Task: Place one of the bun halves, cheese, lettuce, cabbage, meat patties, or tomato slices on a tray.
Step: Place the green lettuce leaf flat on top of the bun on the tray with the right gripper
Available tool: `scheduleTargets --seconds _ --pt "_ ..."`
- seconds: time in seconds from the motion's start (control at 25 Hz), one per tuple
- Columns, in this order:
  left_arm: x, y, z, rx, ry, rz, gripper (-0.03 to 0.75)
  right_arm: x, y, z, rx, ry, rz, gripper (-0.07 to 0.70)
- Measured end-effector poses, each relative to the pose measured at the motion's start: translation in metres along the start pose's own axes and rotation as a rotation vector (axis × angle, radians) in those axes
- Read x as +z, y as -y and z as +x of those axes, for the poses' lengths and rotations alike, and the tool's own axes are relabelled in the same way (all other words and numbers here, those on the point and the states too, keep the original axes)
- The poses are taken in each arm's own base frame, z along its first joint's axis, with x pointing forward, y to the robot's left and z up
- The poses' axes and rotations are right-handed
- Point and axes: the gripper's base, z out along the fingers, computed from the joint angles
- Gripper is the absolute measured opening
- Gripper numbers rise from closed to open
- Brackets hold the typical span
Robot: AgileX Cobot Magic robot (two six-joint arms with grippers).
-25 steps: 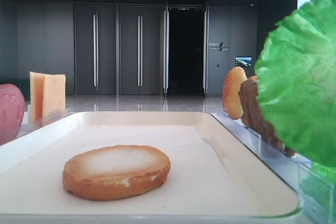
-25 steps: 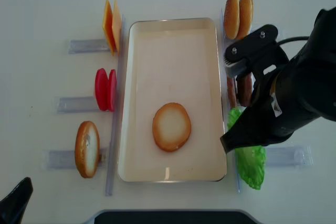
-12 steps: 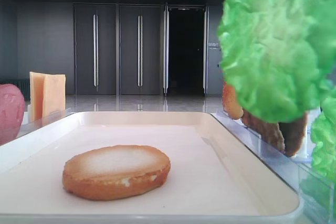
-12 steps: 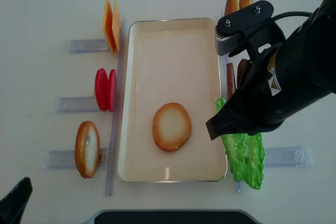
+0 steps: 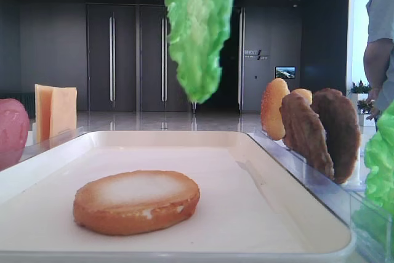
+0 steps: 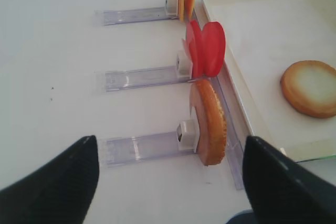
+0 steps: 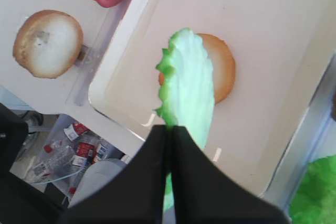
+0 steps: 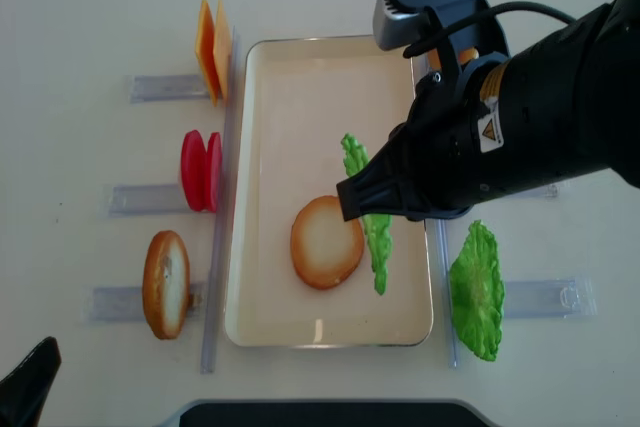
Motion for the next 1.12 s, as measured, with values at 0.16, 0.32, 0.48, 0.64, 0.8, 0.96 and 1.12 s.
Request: scheduleTargets --seconds 0.16,0.32,0.48,0.64,0.8,0.96,1.12 --pt "0.0 0.0 0.0 -0.005 0.0 -0.004 0.653 0.015 0.007 0.006 0.056 0.019 -0.04 0.02" --pt "0.0 -0.001 0.0 -0.001 -0.001 -0.016 0.653 0.023 0.02 0.005 0.126 0.048 -0.127 0.02" --pt "0.0 -0.002 0.0 0.004 -0.002 -0.026 0.653 0.026 0.025 0.002 0.169 0.081 -0.243 0.02" --pt "0.0 -0.003 0.0 0.006 -0.002 -0.03 0.653 0.041 0.028 0.009 0.189 0.068 -0.342 0.02" --pt "0.0 -0.003 0.0 0.007 -0.002 -0.032 0.653 0.062 0.023 0.007 0.245 0.077 -0.49 0.02" --pt "0.0 -0.003 0.0 0.008 -0.002 -0.034 0.653 0.084 0.023 0.002 0.272 0.072 -0.564 0.02" --pt "0.0 -0.004 0.0 0.009 -0.003 -0.039 0.653 0.102 0.024 0.002 0.278 0.062 -0.596 0.02"
